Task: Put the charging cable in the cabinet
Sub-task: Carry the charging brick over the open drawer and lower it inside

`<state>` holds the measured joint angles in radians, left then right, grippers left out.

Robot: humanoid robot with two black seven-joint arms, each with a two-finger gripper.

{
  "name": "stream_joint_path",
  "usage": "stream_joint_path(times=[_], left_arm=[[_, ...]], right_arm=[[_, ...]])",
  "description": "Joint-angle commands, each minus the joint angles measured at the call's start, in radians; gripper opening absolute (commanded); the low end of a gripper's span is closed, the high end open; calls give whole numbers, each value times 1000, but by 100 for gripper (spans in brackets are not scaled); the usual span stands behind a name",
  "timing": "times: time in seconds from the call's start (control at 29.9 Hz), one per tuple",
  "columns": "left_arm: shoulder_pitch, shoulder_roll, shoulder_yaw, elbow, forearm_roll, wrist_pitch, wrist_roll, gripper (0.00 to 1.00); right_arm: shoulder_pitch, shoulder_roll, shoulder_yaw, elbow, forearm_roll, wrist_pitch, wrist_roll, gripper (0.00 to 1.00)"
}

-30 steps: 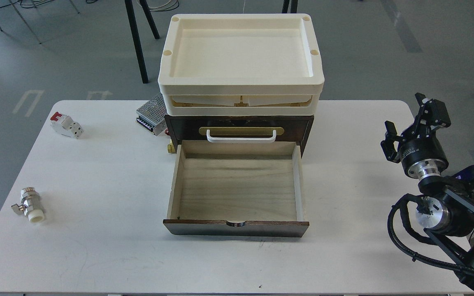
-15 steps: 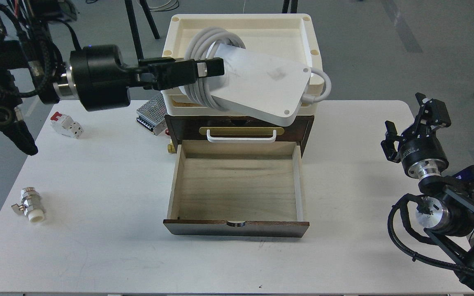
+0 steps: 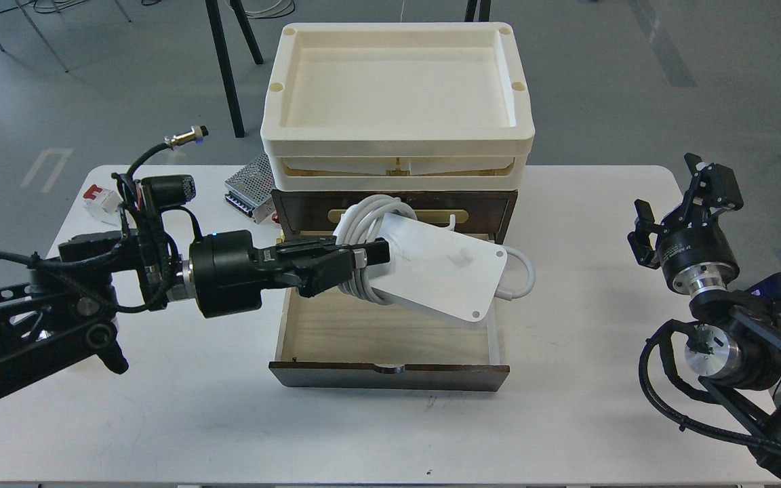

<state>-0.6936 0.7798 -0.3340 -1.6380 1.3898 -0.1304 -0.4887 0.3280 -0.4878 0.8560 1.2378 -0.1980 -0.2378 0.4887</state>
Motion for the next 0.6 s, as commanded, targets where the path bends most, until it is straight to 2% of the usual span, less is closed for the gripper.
stream_joint_path(times=[0.0, 0.2, 0.57], left_arm=[[43, -46, 1, 50, 11, 34, 0, 6], [101, -112, 0, 151, 9, 100, 0, 6], [236, -142, 4, 204, 14, 199, 0, 7]], right_arm=[[-1, 0, 0, 0, 0, 0, 0, 99], [0, 0, 0, 0, 0, 0, 0, 99], [0, 0, 0, 0, 0, 0, 0, 99]])
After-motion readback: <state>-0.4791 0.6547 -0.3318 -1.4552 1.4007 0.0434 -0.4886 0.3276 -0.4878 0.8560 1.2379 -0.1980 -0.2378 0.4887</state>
